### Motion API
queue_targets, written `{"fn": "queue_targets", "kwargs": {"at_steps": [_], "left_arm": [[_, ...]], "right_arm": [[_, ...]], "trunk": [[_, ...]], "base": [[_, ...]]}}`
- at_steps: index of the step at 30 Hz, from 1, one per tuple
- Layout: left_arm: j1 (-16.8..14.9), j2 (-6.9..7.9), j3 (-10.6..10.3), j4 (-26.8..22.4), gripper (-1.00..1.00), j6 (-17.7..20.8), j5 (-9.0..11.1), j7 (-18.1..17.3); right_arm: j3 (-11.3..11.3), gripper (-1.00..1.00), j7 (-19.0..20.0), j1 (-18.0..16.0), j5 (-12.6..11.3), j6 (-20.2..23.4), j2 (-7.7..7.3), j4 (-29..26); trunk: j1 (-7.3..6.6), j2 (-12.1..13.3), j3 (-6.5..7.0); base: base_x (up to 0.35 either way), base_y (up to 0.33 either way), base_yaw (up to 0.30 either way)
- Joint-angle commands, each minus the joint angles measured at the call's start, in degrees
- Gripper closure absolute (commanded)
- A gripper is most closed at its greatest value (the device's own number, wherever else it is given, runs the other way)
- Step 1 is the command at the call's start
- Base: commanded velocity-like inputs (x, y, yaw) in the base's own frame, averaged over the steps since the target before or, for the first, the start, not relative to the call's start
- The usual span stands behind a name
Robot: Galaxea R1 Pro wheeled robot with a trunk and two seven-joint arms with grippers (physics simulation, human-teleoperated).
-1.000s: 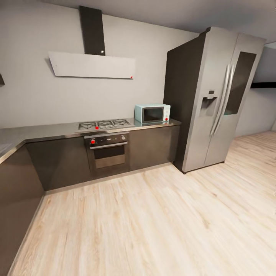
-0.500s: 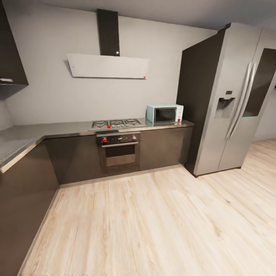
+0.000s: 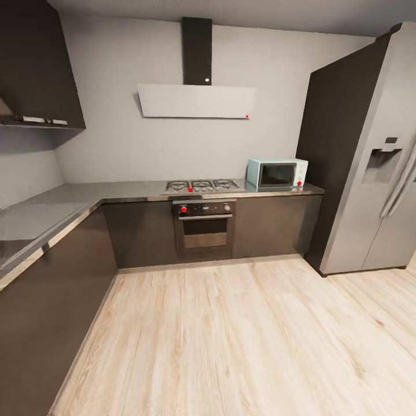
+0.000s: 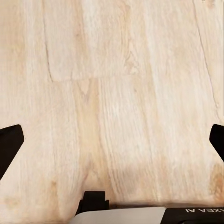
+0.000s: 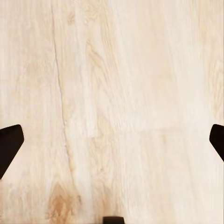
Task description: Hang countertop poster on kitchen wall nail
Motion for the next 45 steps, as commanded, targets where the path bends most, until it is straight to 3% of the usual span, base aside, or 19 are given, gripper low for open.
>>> {"fn": "queue_targets", "kwargs": {"at_steps": [1, 21, 45], "left_arm": [[0.03, -0.03, 0.07, -0.08, -1.0, -0.01, -0.01, 0.0], [0.03, -0.03, 0.07, -0.08, -1.0, -0.01, 0.06, 0.0], [0.03, -0.03, 0.07, -0.08, -1.0, -0.01, 0.08, 0.0]], "right_arm": [[0.04, -1.0, -0.04, -0.03, 0.05, -0.18, -0.01, 0.03], [0.04, -1.0, -0.03, -0.03, 0.05, -0.19, -0.01, 0.03], [0.06, -1.0, -0.11, -0.03, 0.05, -0.19, -0.01, 0.03]], "trunk": [[0.0, -0.03, -0.05], [0.0, -0.03, -0.05], [0.0, -0.03, -0.05]], "base": [[0.0, 0.0, 0.29], [0.0, -0.093, 0.212], [0.0, -0.006, 0.29]]}}
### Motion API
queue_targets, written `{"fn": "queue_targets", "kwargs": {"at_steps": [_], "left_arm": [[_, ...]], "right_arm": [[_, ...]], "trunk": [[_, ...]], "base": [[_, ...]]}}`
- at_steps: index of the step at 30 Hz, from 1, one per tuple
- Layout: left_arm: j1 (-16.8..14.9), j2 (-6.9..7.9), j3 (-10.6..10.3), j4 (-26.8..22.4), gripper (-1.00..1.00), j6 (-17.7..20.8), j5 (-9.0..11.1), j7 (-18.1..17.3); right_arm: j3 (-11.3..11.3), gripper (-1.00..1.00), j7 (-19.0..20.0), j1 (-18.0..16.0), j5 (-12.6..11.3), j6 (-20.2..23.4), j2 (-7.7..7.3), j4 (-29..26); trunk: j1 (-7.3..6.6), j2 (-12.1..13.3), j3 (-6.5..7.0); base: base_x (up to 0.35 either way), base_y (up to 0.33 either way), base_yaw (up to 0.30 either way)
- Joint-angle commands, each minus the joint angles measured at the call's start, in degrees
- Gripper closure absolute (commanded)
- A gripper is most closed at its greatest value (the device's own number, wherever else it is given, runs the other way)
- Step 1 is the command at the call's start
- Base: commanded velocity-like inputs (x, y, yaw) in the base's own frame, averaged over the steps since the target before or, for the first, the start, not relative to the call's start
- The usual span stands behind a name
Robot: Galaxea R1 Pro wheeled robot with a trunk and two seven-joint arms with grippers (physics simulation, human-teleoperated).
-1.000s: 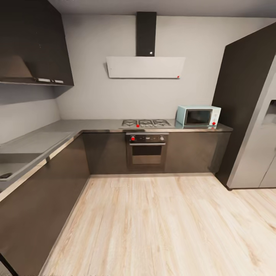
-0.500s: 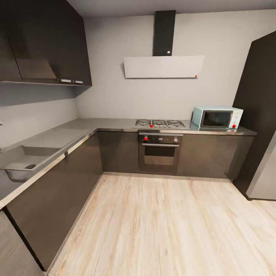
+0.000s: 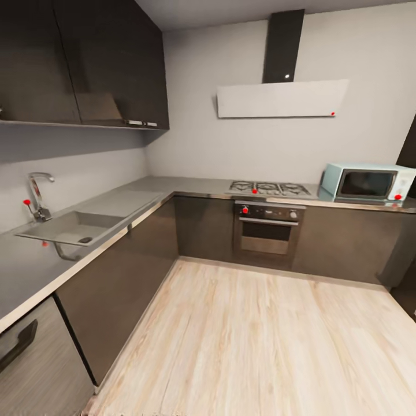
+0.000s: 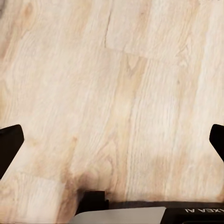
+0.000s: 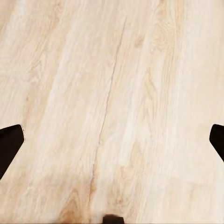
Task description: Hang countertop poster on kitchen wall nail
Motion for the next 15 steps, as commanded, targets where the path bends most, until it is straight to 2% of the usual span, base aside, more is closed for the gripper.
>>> {"fn": "queue_targets", "kwargs": {"at_steps": [1, 12, 15], "left_arm": [[0.01, -0.03, 0.07, -0.07, -1.0, -0.01, 0.0, 0.0], [0.04, -0.03, 0.07, -0.08, -1.0, -0.02, 0.0, 0.0], [0.02, -0.03, 0.07, -0.07, -1.0, -0.01, 0.0, 0.0]], "right_arm": [[0.05, -1.0, -0.03, -0.03, 0.05, -0.17, -0.01, 0.03], [0.06, -1.0, -0.03, -0.03, 0.05, -0.17, -0.01, 0.03], [0.05, -1.0, 0.01, -0.03, 0.05, -0.14, -0.01, 0.03]], "trunk": [[0.0, -0.03, -0.05], [0.0, -0.03, -0.05], [0.0, -0.03, -0.05]], "base": [[0.0, 0.0, 0.293], [0.0, 0.0, 0.291], [0.0, 0.0, 0.178]]}}
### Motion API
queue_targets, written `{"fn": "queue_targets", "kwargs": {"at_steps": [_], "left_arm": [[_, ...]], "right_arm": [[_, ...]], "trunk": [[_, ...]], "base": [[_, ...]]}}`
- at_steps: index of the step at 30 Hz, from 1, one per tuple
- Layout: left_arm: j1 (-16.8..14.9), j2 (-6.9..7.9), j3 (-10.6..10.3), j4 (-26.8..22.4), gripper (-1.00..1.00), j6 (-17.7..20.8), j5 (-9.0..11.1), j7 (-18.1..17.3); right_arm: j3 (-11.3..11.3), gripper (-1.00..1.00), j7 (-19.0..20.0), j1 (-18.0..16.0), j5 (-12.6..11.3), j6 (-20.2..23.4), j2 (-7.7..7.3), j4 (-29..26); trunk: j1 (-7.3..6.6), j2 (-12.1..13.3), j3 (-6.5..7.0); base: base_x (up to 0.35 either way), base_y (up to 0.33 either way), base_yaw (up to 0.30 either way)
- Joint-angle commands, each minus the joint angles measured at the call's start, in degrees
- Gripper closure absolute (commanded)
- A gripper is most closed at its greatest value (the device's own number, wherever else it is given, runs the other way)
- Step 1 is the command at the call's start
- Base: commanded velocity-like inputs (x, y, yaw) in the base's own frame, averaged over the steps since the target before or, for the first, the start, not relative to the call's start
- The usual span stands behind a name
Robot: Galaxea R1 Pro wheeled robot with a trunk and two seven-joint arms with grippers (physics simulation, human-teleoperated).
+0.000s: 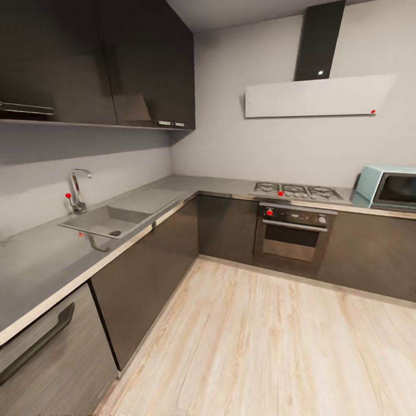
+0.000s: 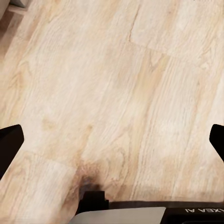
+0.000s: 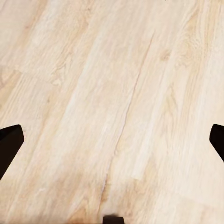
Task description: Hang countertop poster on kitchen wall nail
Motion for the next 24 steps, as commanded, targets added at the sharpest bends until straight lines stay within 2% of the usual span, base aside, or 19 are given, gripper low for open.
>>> {"fn": "queue_targets", "kwargs": {"at_steps": [1, 6, 15, 20, 24], "left_arm": [[0.01, -0.03, 0.07, -0.08, -1.0, -0.01, 0.0, 0.0], [0.01, -0.03, 0.07, -0.13, -1.0, 0.0, 0.0, 0.0], [0.01, -0.03, 0.07, -0.14, -1.0, 0.04, 0.0, 0.0], [0.01, -0.03, 0.07, -0.12, -1.0, 0.08, 0.0, 0.0], [0.01, -0.03, 0.12, -0.15, -1.0, 0.02, 0.0, 0.0]], "right_arm": [[0.02, -1.0, 0.01, -0.03, 0.05, -0.15, -0.03, 0.03], [-0.04, -1.0, 0.08, -0.02, 0.07, -0.19, -0.11, 0.14], [0.01, -1.0, 0.14, -0.02, 0.05, -0.14, -0.19, 0.14], [0.0, -1.0, 0.01, -0.02, 0.05, -0.16, -0.07, 0.13], [0.0, -1.0, -0.04, -0.01, 0.05, -0.19, -0.03, 0.12]], "trunk": [[0.0, -0.03, -0.05], [0.0, -0.03, -0.05], [0.0, -0.03, -0.05], [0.0, -0.03, -0.05], [0.0, -0.03, -0.05]], "base": [[0.005, -0.031, 0.098], [0.047, -0.15, 0.048], [0.102, -0.298, 0.012], [0.112, -0.28, 0.192], [0.043, -0.105, 0.255]]}}
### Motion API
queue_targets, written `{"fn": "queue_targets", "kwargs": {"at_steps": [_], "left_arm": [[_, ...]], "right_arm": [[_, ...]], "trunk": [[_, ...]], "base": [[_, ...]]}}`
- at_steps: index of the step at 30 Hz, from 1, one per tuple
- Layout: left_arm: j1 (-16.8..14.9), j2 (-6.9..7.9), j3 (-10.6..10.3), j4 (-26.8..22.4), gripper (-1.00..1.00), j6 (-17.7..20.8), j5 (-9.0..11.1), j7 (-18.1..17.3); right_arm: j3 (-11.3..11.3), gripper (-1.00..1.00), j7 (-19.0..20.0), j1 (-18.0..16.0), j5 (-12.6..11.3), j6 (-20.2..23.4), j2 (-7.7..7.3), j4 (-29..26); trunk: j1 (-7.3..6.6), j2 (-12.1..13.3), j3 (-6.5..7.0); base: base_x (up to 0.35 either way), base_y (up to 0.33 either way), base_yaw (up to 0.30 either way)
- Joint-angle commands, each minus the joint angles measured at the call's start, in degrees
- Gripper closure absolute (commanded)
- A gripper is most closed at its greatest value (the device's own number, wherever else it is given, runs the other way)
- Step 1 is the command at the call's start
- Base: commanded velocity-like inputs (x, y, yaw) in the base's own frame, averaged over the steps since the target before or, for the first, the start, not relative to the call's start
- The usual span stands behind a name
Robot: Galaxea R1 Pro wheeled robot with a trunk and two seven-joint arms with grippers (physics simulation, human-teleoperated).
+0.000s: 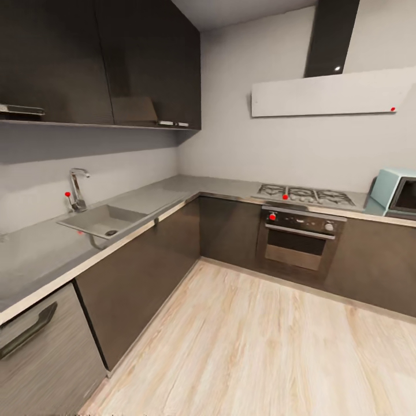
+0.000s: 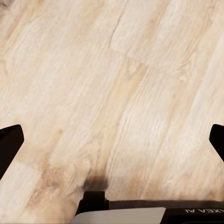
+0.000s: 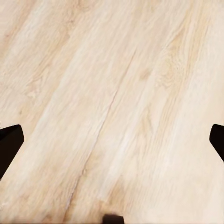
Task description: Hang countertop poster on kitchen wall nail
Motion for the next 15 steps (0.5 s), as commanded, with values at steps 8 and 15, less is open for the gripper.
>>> {"fn": "queue_targets", "kwargs": {"at_steps": [8, 15], "left_arm": [[0.03, -0.03, 0.08, -0.08, -1.0, -0.03, 0.0, 0.0], [0.02, -0.03, 0.09, -0.1, -1.0, -0.03, 0.0, 0.0]], "right_arm": [[0.03, -1.0, -0.11, -0.04, 0.05, -0.19, 0.07, 0.03], [0.03, -1.0, -0.14, -0.04, 0.05, -0.19, 0.09, 0.03]], "trunk": [[0.0, -0.03, -0.05], [0.0, -0.03, -0.05]], "base": [[0.008, -0.02, 0.277], [0.001, -0.002, 0.281]]}}
